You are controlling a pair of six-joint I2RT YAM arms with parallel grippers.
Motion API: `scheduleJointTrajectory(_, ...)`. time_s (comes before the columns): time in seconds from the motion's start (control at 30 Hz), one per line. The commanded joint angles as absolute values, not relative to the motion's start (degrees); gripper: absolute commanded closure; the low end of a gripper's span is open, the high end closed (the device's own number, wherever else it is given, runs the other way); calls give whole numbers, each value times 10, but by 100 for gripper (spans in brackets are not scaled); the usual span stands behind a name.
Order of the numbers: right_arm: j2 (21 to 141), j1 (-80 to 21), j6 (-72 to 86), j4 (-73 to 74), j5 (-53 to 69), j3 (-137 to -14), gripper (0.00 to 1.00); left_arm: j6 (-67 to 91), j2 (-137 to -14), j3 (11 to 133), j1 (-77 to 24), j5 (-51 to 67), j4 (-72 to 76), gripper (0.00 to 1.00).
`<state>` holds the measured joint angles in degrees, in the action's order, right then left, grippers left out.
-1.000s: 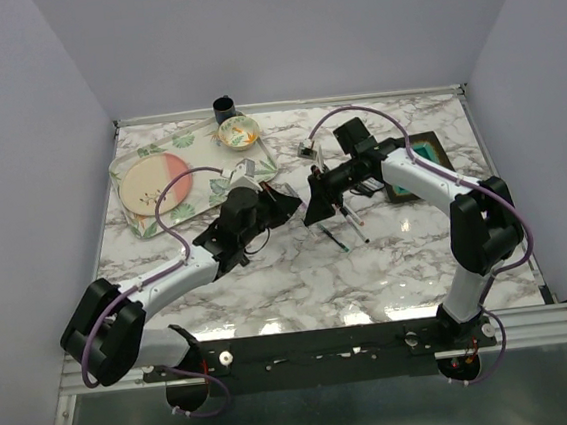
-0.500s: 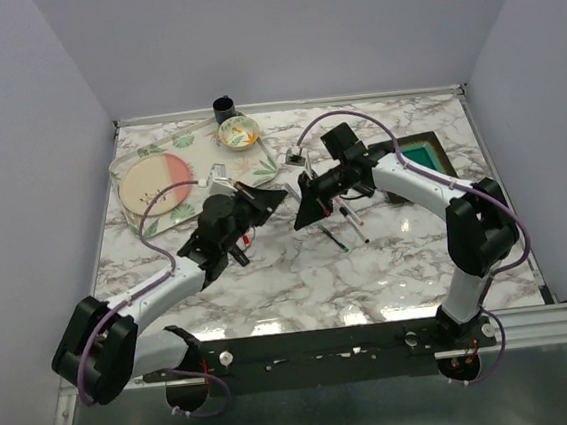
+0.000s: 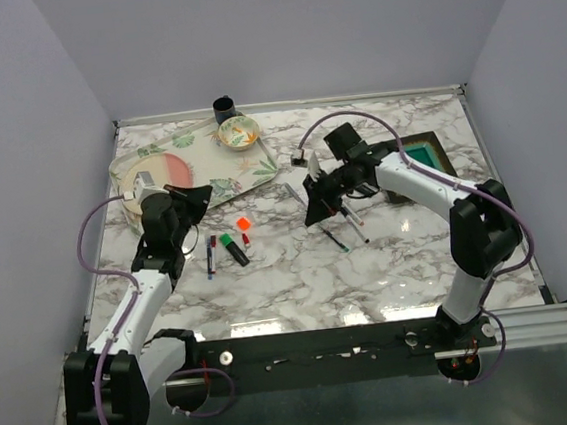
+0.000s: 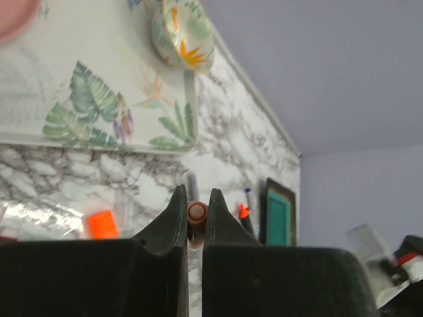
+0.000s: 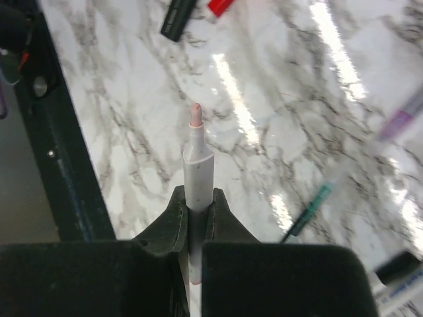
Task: Open the pen caps
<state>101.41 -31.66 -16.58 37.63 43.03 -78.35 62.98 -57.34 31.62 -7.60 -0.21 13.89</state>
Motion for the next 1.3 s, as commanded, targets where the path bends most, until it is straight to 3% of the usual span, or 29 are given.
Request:
scheduleJointTrajectory(0.0, 986, -258, -170, 351, 329, -778, 99, 537, -594, 286, -100, 76, 58, 100)
scheduleJointTrajectory(0.4, 1031, -187, -189, 343, 248, -773, 87, 413, -721, 342, -178, -36, -51, 95)
scheduleJointTrajectory(0.5, 1044, -178, -191, 343, 231, -774, 85, 408, -740, 345, -178, -49, -48, 86)
scheduleJointTrajectory(0.7, 1063, -166, -193, 345, 211, -778, 82, 405, -788, 357, -178, -33, -19, 80)
scheduleJointTrajectory(0.93, 1075, -156, -196, 343, 192, -780, 78, 403, -831, 377, -178, -25, -11, 65)
scheduleJointTrajectory(1.27, 1100, -152, -206, 340, 139, -781, 72, 401, -825, 383, -178, -34, -18, 55)
